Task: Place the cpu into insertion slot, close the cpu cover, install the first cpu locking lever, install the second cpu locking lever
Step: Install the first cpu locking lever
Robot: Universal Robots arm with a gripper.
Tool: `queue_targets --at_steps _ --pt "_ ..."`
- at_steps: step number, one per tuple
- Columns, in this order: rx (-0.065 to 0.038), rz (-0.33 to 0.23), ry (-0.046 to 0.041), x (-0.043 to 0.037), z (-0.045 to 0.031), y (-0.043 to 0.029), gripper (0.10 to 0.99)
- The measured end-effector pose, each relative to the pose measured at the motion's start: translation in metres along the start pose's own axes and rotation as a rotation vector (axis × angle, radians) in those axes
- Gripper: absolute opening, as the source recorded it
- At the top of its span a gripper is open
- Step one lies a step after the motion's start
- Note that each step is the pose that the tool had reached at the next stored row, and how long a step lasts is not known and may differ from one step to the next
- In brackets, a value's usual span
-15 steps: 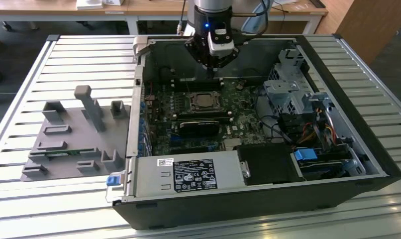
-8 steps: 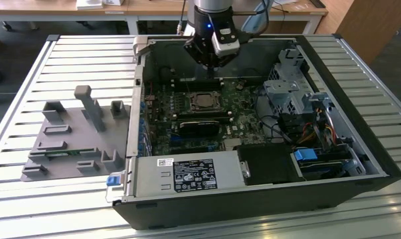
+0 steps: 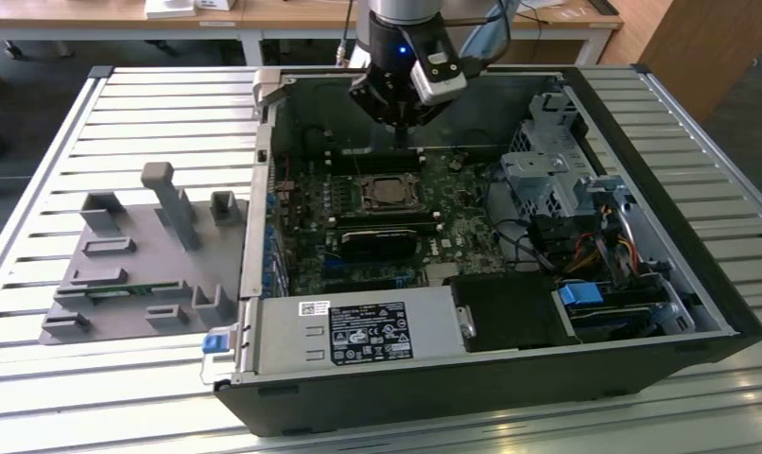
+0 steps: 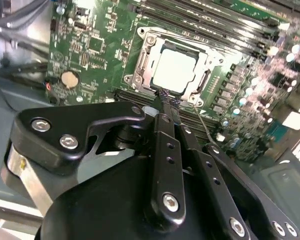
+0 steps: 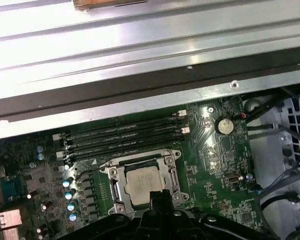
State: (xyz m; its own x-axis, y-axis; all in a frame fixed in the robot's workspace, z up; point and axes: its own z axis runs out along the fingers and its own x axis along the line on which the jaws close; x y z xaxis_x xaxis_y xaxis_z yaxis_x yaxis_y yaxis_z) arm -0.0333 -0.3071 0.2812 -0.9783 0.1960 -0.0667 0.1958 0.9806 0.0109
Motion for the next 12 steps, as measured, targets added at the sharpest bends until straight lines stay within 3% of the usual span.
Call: queue_targets --at_steps 3,4,7,8,12 --pt "-0.003 -0.045 0.0005 0.0000 0.0001 0.0000 0.106" --pt "-0.003 -0.049 0.0043 -0.0001 0.0001 0.0000 0.106" --pt "0.002 -0.056 0.0333 0.0000 0.0001 0.0001 0.106" --pt "0.003 -0.059 0.0381 0.0000 0.0002 0.0002 0.106" --pt "0.001 -0.093 0.0392 0.0007 0.0003 0.0002 0.106"
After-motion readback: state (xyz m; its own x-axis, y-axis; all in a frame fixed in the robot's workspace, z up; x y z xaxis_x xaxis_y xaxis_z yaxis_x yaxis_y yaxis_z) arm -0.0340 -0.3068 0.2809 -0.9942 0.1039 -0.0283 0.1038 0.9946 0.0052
